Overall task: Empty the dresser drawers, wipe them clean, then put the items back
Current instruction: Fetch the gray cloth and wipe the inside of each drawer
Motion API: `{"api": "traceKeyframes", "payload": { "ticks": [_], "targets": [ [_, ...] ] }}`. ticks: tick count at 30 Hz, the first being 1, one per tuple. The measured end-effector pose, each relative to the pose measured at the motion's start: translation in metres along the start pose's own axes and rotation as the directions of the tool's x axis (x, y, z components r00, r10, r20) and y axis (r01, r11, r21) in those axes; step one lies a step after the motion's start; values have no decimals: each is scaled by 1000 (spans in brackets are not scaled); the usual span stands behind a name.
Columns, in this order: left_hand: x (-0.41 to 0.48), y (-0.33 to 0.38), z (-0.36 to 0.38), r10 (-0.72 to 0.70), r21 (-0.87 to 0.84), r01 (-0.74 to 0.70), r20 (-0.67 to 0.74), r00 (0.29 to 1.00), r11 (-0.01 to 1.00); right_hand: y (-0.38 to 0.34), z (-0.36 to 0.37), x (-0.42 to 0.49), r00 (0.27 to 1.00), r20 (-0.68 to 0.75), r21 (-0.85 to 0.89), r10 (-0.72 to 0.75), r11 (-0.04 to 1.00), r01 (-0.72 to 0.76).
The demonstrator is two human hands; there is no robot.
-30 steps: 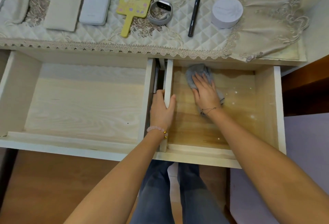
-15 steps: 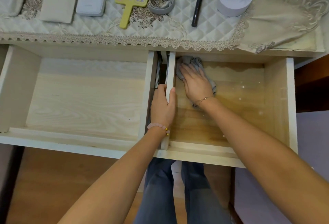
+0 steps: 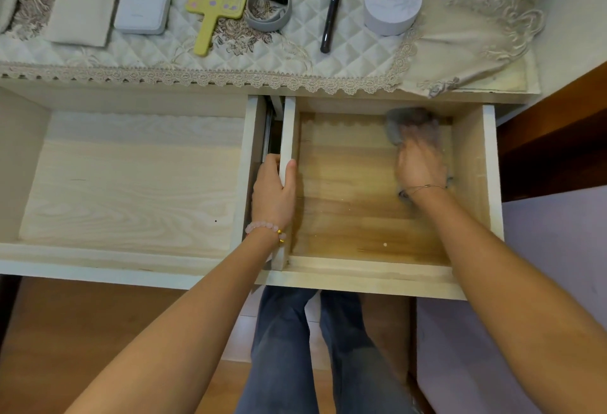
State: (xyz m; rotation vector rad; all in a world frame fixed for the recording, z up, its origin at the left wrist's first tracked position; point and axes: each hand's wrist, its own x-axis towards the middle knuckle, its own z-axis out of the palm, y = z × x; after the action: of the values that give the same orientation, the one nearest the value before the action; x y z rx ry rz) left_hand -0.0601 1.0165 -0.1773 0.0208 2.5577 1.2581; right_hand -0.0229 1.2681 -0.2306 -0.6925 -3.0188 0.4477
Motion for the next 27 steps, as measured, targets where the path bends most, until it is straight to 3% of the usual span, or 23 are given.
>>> {"api": "traceKeyframes", "payload": {
  "ticks": [7,17,20,24,27],
  "targets": [
    [0,1,0,18,29,-17,-13,1000,999,12,-8,-9,995,-4,48,99,994,-99],
    [0,0,1,43,62,-41,-35,998,997,7,-5,-44,991,130,112,28,993,-43],
    [-1,0,1,49,59,-47,-35,998,997,-23,-1,-37,986,138,166,-89,984,66],
    [-1,0,1,55,50,-53,-32,998,997,-99,20,-33,904,194,245,-382,911,332],
    [0,0,0,68,55,-66,-30,997,996,-116,30,-37,895,207,210,-396,911,354]
  ]
}}
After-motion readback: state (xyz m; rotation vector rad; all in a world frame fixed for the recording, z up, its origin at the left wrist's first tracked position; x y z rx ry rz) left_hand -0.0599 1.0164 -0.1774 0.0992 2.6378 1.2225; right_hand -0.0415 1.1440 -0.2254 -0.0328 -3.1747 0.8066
